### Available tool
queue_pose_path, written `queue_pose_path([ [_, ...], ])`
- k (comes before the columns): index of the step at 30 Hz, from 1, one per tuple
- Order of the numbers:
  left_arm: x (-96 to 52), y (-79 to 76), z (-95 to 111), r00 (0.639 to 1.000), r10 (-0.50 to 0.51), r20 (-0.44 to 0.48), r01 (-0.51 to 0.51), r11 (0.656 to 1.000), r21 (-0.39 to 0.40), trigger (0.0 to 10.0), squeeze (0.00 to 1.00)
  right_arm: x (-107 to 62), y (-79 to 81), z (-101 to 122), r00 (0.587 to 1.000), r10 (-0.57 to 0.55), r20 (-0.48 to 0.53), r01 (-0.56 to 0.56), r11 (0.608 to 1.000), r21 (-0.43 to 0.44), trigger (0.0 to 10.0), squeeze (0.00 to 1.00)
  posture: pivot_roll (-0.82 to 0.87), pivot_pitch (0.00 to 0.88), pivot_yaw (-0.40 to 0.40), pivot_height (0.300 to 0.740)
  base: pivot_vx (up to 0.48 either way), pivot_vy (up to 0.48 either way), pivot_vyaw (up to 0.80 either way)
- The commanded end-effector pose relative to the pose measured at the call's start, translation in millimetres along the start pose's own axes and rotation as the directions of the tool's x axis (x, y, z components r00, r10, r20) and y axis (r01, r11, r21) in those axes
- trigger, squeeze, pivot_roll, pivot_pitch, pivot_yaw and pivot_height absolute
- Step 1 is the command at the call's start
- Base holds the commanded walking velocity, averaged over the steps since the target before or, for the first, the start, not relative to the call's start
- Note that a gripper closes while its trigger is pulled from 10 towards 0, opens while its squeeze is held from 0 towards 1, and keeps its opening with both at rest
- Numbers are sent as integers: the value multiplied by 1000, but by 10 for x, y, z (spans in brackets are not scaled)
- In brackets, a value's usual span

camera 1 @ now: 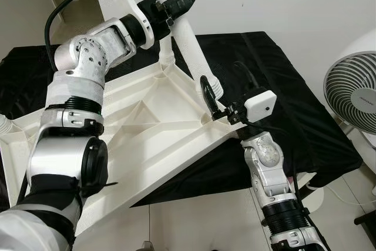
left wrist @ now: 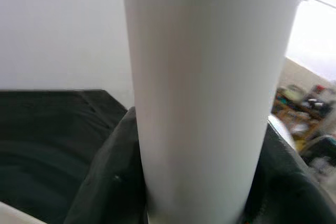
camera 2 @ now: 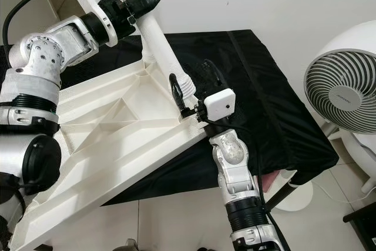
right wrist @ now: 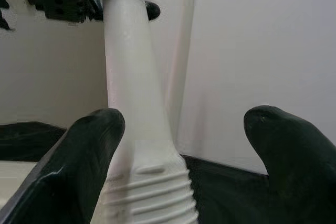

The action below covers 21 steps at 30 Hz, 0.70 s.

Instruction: Building children table

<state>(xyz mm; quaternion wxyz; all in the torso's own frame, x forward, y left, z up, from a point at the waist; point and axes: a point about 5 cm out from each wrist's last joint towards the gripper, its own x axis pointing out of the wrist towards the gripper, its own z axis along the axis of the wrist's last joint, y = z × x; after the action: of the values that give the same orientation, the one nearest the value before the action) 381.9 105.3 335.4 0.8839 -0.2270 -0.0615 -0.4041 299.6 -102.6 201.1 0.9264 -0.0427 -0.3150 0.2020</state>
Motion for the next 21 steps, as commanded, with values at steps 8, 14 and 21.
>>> queue_pose_path([
  [8, -18, -51, -33, 994, 77, 79, -86, 988, 130, 10000, 0, -22, 87, -227, 976, 7, -220, 11, 997, 77, 10000, 1000, 129, 38, -7, 740, 0, 0, 0],
  [14, -28, -133, -166, 978, 146, 147, -177, 958, 225, 10000, 0, -6, 89, -326, 942, 22, -335, -11, 999, 36, 10000, 0, 115, 50, -15, 740, 0, 0, 0],
  [21, -26, -214, -176, 968, 162, 191, -210, 939, 272, 10000, 0, 22, 46, -318, 939, -3, -344, 11, 1000, 20, 10000, 0, 112, 58, -20, 740, 0, 0, 0],
])
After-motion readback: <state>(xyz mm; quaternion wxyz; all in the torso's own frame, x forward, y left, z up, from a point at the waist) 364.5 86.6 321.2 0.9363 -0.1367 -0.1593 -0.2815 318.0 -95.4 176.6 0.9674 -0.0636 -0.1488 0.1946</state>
